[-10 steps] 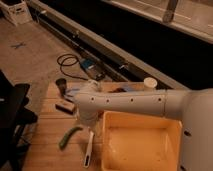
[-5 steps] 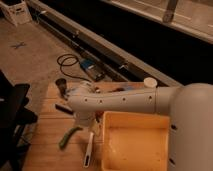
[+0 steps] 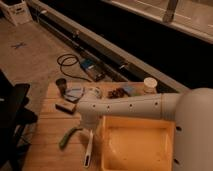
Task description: Wipe table surface with brush
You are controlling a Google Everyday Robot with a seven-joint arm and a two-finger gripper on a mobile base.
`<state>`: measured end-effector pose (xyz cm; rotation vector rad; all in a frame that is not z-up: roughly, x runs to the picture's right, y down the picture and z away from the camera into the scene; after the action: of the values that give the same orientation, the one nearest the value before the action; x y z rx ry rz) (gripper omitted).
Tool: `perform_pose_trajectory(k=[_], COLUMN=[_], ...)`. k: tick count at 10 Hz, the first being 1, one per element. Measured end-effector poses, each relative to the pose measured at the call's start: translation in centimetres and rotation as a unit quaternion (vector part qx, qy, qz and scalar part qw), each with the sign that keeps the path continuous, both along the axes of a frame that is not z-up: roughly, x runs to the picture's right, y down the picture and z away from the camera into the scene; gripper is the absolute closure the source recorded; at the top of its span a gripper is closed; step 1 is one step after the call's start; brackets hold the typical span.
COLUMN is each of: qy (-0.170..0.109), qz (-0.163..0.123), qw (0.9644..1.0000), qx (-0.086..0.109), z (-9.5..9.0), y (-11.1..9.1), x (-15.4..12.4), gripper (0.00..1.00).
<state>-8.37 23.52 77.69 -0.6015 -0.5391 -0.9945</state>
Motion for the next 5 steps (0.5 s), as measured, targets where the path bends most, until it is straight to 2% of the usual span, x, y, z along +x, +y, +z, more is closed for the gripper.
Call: perform_pose_trajectory(k=[3,5], qy=[-0.004,-0.014], qz=[0.019,0.024], qw=[0.9998,0.9996], qx=[0.001,-0.007], z=[1.2,2.1], y=[0.9,1.8], x=[0.3,0.1], gripper=[0.20,0.20])
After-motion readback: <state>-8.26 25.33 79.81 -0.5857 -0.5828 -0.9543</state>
